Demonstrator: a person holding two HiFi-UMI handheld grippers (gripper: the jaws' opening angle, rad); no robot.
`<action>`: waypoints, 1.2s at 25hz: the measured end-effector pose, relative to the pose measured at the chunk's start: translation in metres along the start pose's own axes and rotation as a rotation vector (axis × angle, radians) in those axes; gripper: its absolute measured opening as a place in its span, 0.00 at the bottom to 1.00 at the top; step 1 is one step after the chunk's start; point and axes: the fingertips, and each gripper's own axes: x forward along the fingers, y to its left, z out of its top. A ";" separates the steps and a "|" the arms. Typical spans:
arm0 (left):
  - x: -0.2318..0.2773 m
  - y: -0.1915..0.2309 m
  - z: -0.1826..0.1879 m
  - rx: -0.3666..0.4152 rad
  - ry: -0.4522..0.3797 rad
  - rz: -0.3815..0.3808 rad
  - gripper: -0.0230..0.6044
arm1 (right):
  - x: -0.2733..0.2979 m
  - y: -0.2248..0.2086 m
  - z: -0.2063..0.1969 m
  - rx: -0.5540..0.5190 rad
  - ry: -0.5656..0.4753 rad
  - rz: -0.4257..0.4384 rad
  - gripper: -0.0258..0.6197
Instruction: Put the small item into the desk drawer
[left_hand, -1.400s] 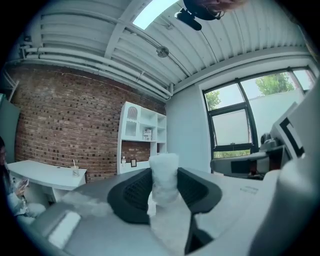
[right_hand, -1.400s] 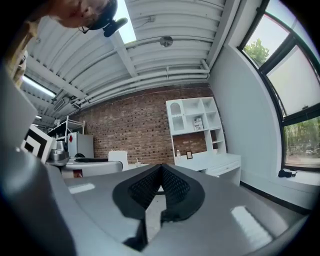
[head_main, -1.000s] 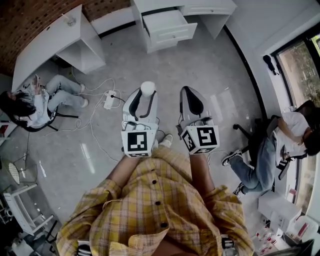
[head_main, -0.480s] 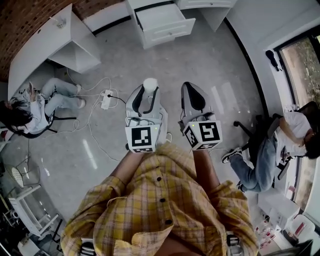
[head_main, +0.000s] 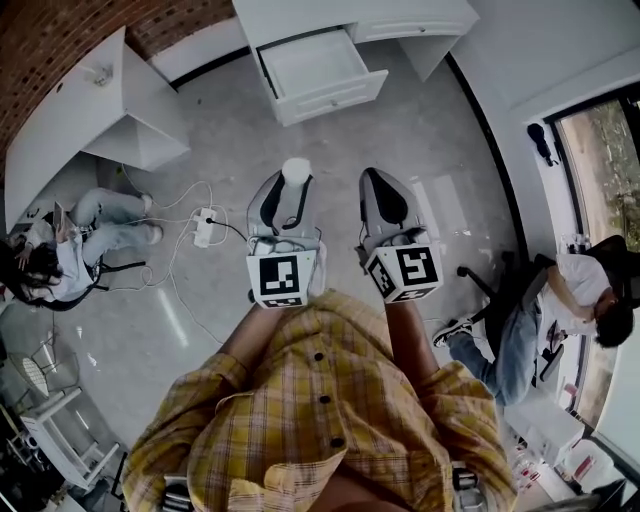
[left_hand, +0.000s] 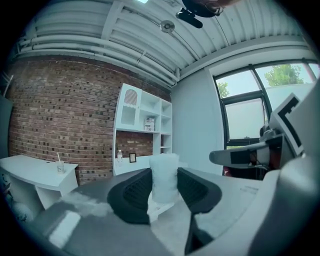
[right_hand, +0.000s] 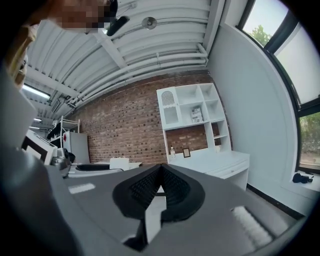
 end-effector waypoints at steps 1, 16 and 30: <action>0.013 0.005 0.003 -0.005 0.003 -0.001 0.31 | 0.013 -0.006 0.005 -0.004 0.001 -0.003 0.03; 0.157 0.064 0.018 -0.040 0.035 -0.044 0.31 | 0.156 -0.061 0.022 0.031 0.025 -0.052 0.03; 0.222 0.086 -0.004 -0.064 0.094 -0.022 0.31 | 0.220 -0.103 0.014 0.042 0.057 -0.049 0.03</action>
